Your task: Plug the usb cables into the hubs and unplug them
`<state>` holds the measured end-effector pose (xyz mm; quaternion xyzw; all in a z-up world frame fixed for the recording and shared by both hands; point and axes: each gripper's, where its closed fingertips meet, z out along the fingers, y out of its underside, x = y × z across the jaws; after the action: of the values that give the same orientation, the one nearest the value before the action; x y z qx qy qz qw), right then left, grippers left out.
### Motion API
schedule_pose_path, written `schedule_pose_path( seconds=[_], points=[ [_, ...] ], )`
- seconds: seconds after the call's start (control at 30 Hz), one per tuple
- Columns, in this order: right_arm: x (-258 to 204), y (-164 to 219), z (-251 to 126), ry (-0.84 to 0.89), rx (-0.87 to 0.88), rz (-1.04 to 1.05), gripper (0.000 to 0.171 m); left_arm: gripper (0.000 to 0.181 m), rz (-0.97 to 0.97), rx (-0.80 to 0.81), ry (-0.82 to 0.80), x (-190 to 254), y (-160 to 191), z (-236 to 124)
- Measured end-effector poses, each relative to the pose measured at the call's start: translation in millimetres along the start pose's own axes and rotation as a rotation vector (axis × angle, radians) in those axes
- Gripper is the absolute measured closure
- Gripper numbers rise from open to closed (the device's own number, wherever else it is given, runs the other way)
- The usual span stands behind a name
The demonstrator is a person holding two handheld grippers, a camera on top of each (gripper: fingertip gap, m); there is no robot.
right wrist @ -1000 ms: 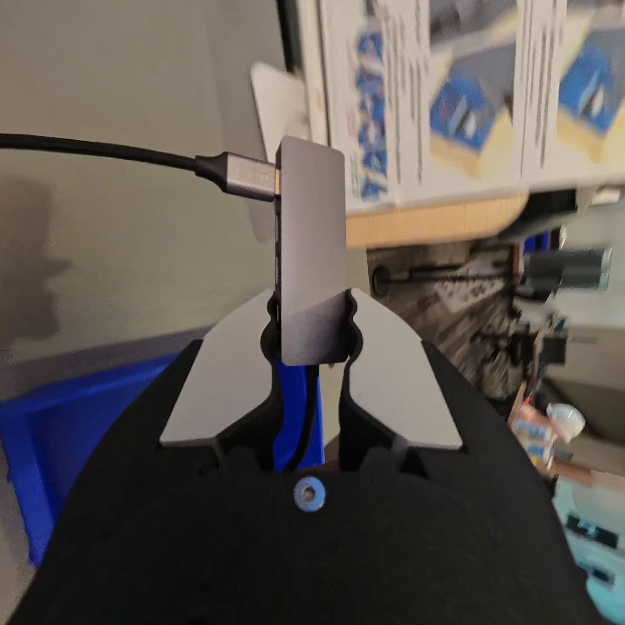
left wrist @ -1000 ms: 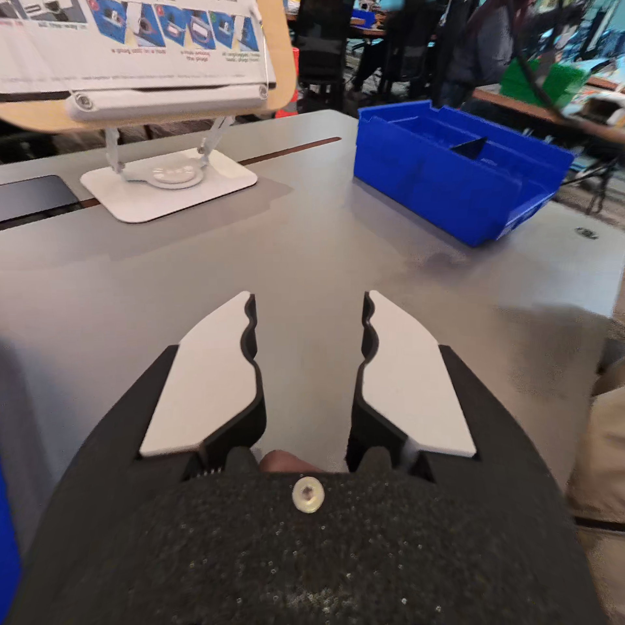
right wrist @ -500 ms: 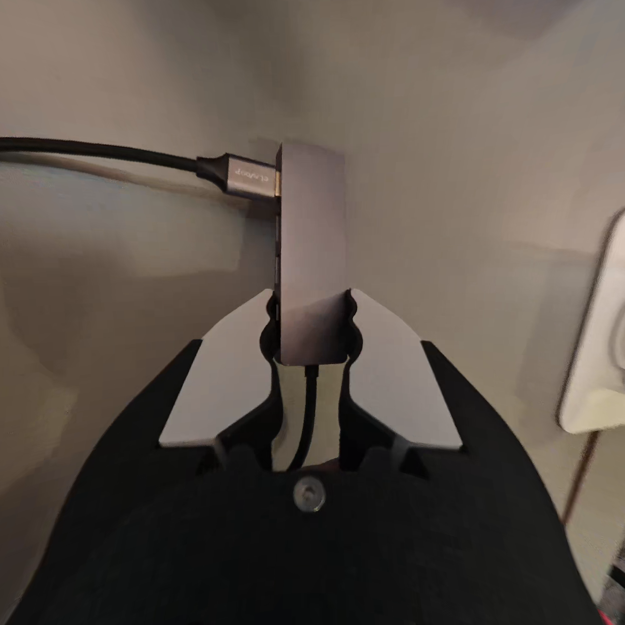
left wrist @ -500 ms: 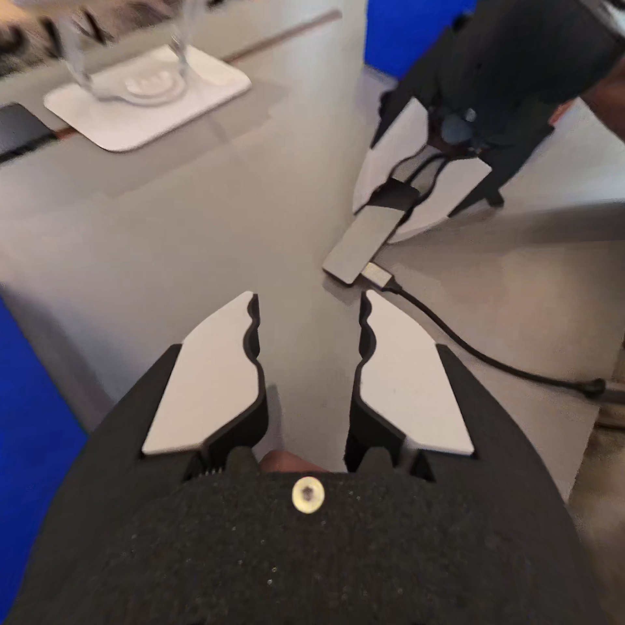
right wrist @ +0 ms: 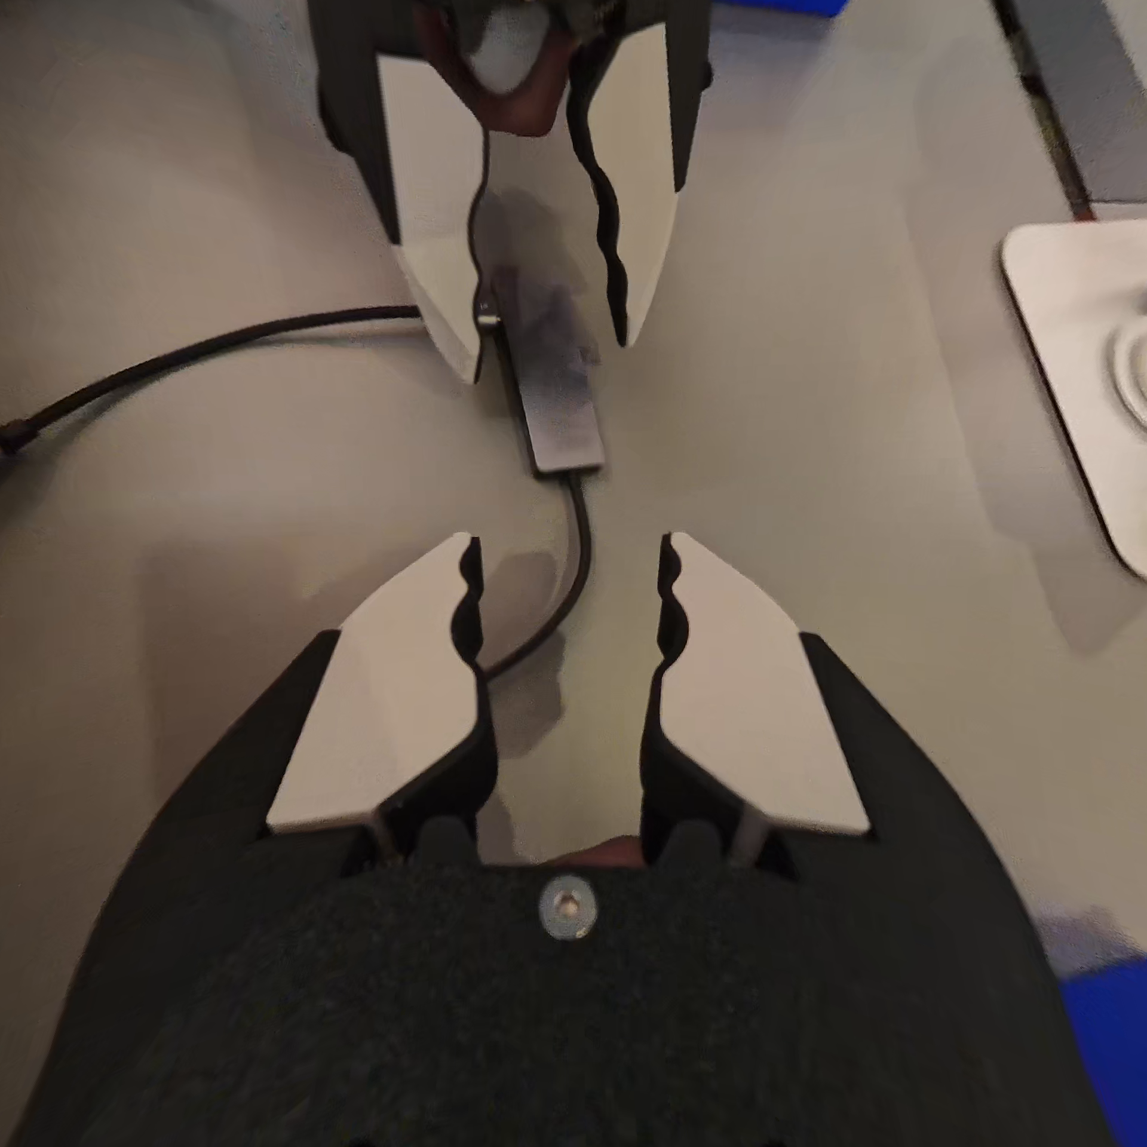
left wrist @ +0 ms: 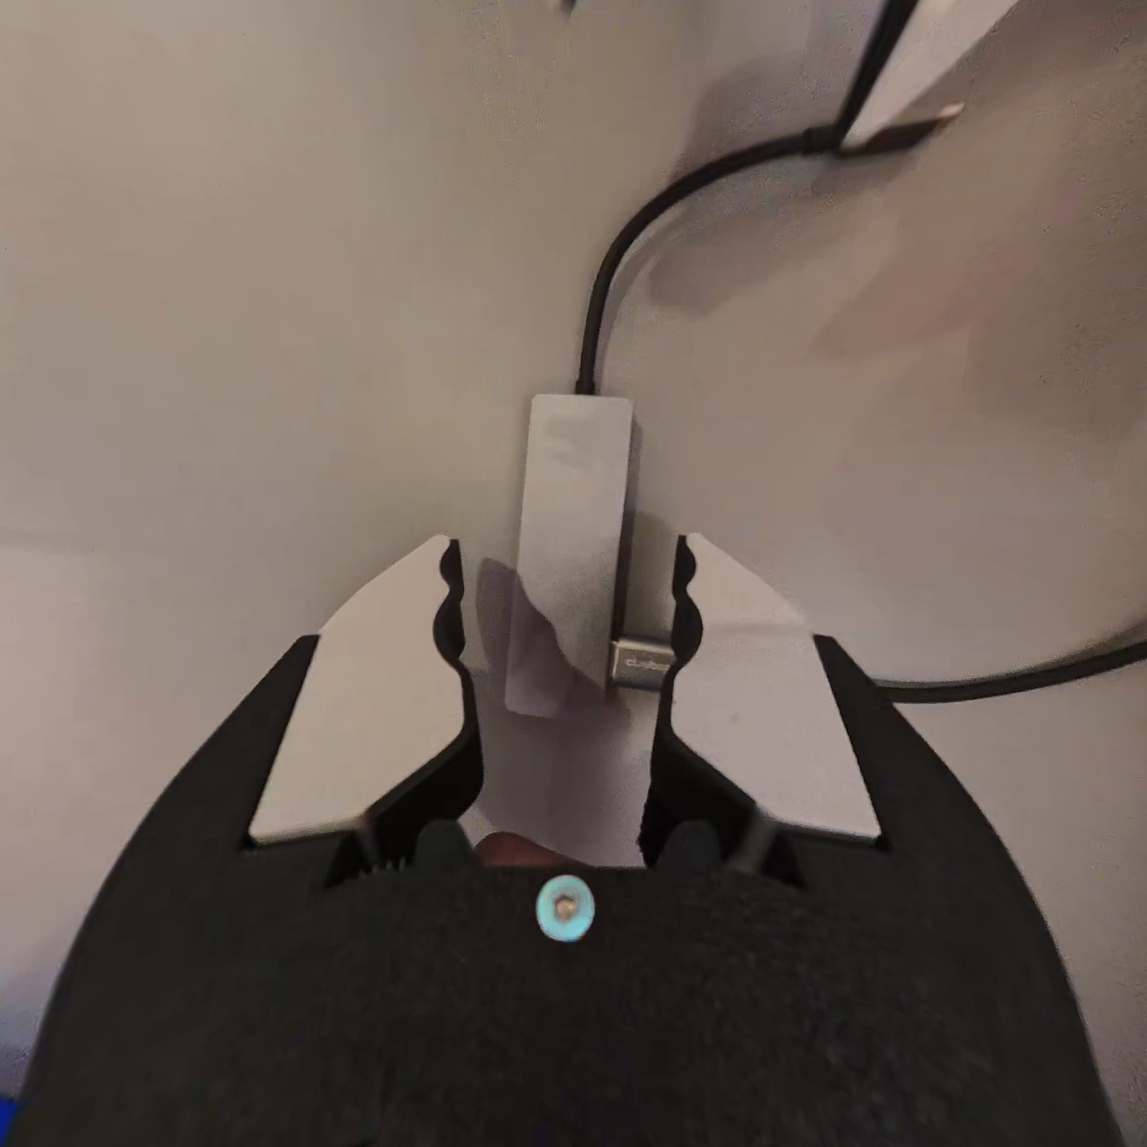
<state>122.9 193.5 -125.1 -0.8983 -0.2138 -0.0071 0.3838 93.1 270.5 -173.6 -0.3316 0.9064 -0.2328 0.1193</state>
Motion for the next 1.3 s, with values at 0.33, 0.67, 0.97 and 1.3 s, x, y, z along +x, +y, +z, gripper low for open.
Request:
schedule_pose_path(
  seconds=[0.33,0.67,0.97,1.3],
  points=[
    [-53,23,-50,-0.001,0.151,0.108,0.126,0.148,-0.03,-0.046,0.049,5,8,11],
    [-18,1,-78,0.196,0.47,0.226,0.135,0.148,-0.143,0.267,-0.255,-2,3,-72],
    [-15,1,-63,0.176,0.437,0.237,0.126,0.148,-0.4,0.499,-0.774,-62,61,-272],
    [-34,6,-31,0.104,0.323,0.193,0.126,0.148,-1.057,0.357,-1.12,-140,249,-335]
  ],
)
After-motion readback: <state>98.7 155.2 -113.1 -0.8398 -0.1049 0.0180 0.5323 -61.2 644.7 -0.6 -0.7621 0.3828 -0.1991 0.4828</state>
